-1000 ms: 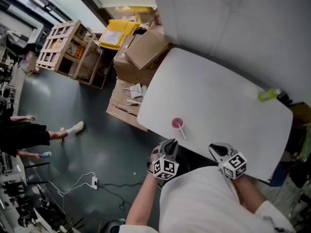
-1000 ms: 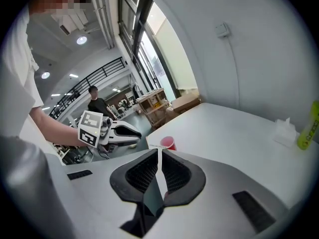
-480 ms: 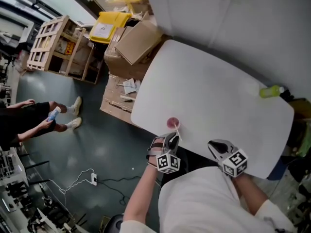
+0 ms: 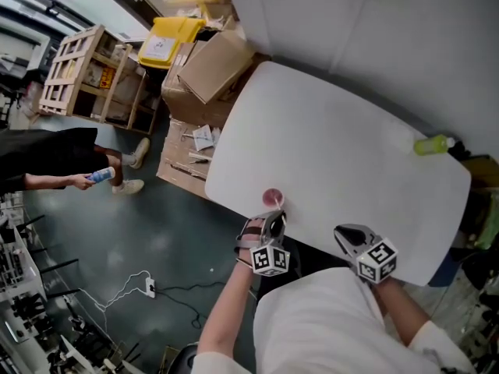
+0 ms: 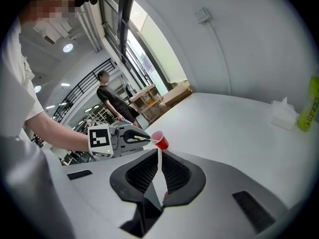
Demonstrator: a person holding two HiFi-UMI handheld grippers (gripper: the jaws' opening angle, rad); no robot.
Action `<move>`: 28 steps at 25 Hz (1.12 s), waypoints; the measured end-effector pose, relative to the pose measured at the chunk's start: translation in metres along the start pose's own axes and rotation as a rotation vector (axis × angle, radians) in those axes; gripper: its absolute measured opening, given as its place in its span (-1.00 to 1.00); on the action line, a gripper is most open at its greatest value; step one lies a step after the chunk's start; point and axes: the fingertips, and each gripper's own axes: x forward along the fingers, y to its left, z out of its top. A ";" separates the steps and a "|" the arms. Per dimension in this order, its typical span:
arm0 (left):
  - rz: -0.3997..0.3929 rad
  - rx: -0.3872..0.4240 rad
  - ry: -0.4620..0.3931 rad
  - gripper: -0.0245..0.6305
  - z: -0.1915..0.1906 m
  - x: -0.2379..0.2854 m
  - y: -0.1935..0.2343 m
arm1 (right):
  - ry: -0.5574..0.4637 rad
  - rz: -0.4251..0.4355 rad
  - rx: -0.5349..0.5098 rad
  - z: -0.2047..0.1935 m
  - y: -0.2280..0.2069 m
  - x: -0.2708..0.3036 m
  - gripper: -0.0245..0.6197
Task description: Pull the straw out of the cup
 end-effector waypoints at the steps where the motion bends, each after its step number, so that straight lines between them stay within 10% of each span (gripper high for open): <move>1: 0.008 -0.004 -0.005 -0.82 0.000 0.000 0.001 | -0.004 0.002 -0.001 0.001 0.000 0.000 -0.77; 28: 0.152 -0.144 -0.120 -0.85 0.032 -0.070 0.032 | -0.081 0.002 -0.076 -0.002 0.040 -0.010 -0.78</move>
